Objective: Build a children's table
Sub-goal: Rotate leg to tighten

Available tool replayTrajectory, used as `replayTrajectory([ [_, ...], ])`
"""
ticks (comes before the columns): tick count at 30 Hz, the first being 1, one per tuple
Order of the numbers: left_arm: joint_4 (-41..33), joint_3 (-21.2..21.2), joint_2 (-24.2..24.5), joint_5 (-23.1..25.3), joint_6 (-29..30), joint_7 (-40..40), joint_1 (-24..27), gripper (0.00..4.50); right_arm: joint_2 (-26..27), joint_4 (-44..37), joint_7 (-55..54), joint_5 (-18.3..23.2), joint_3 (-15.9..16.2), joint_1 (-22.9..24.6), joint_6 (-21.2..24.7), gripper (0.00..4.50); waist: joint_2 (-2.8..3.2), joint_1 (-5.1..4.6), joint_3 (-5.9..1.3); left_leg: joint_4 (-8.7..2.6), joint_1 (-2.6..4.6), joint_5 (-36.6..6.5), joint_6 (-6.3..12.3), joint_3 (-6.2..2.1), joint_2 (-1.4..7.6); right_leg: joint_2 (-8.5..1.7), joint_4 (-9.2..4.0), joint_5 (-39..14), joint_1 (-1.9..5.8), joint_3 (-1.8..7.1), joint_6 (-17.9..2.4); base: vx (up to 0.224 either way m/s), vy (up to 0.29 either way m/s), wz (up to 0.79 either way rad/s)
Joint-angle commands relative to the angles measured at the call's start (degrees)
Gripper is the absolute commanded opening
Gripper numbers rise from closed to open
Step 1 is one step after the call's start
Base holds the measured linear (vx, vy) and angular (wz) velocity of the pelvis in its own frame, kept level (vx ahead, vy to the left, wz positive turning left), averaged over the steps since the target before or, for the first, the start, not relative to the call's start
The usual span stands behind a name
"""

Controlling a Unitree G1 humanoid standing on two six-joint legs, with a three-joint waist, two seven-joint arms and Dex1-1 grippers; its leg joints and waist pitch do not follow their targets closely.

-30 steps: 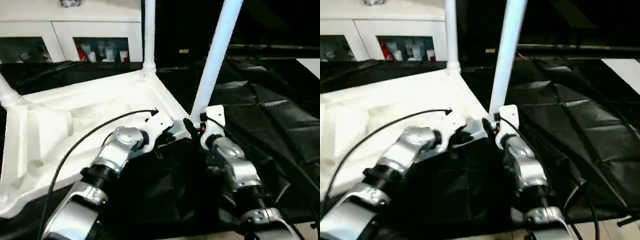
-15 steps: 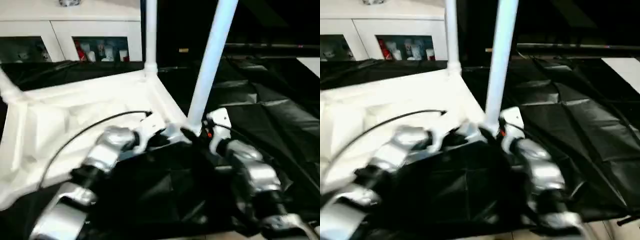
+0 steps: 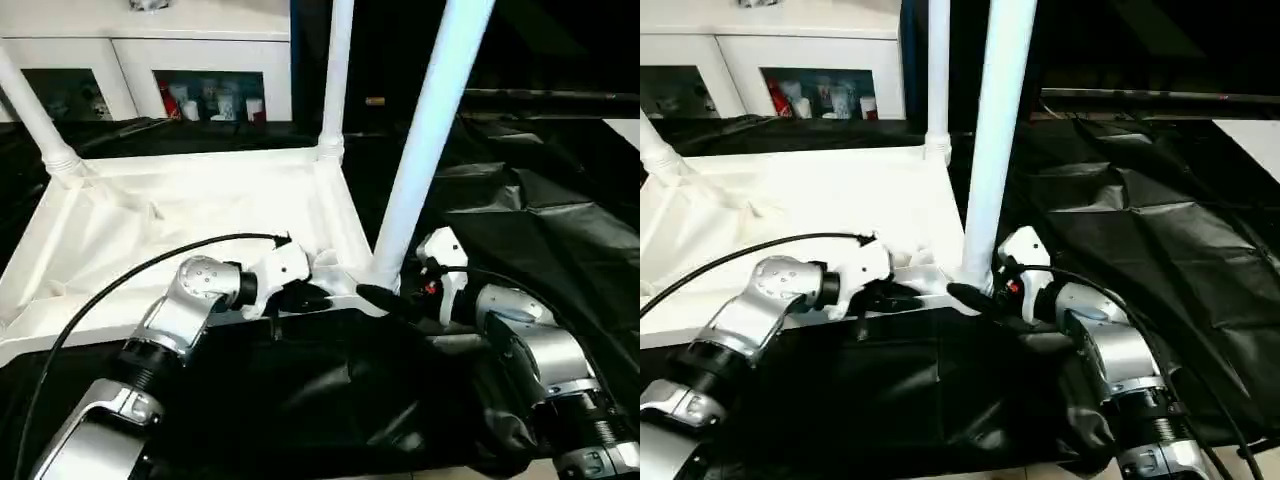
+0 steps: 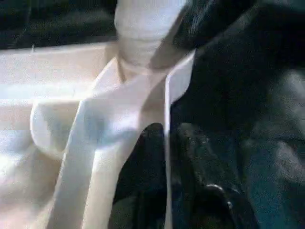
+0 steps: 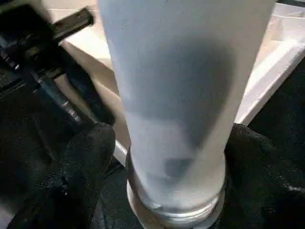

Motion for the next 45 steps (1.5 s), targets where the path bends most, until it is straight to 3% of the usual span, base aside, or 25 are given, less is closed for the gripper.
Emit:
replayTrajectory([
  [1,-0.7,-0.5,0.5,-0.2,-0.8,-1.5,-1.5,0.95,-0.5,-1.7,1.1,1.0,0.7,0.7,0.5,3.80,-0.18,0.10,-3.72,-3.52,0.38,-5.1,4.12,-0.71,2.42,-4.13,-3.83,0.9,3.03,3.15,-13.6,0.000,0.000,0.00],
  [5,0.8,-1.5,1.7,0.5,-2.2,-4.2,-2.4,0.95,-0.7,-2.3,1.8,0.9,1.0,1.1,0.7,3.80,-0.34,-0.13,-3.71,-3.49,0.35,-5.4,4.26,-0.70,2.36,-4.18,-3.80,0.8,3.14,3.11,-13.8,0.000,0.000,0.00],
  [12,2.4,-2.8,3.4,1.4,-2.9,-6.6,-3.1,0.95,-1.3,-3.3,2.5,0.6,1.6,2.0,0.9,3.80,0.17,0.04,-3.67,-3.59,0.63,-6.6,3.41,-0.71,2.52,-4.19,-3.83,0.4,3.00,3.13,-14.4,0.000,0.000,0.00],
  [21,4.7,-2.0,2.6,1.4,-4.5,-4.3,-3.7,0.95,-1.3,-3.4,2.1,0.6,1.7,2.0,0.9,3.80,-0.05,0.05,-3.83,-3.39,0.52,-5.7,3.62,-0.69,2.44,-4.21,-3.63,2.0,3.23,3.15,-14.8,0.000,0.000,0.00],
  [33,5.9,-1.9,2.4,1.0,-4.7,-5.2,-4.0,0.07,-1.7,-3.1,2.4,0.4,2.0,1.8,0.6,3.80,-0.21,0.16,-3.80,-3.32,0.52,-5.6,3.94,-0.63,2.42,-4.23,-3.63,1.4,3.20,3.16,-14.7,0.000,0.000,0.00],
  [40,6.1,-2.1,2.6,0.9,-4.2,-6.0,-3.7,0.01,-2.8,-1.9,2.3,-1.4,2.4,1.8,-2.0,3.80,-0.24,0.35,-3.66,-3.39,0.65,-7.1,3.11,-0.61,2.48,-4.26,-3.94,-1.9,3.02,3.18,-14.0,0.000,0.000,0.00],
  [45,5.7,-2.2,2.5,0.5,-3.9,-6.6,-3.6,0.00,-3.9,-0.9,3.4,-1.8,2.4,1.9,-3.9,3.97,-0.27,0.35,-3.79,-3.26,0.50,-5.9,3.56,-0.62,2.37,-4.20,-3.69,0.3,3.19,3.17,-14.2,0.000,0.000,0.00],
])
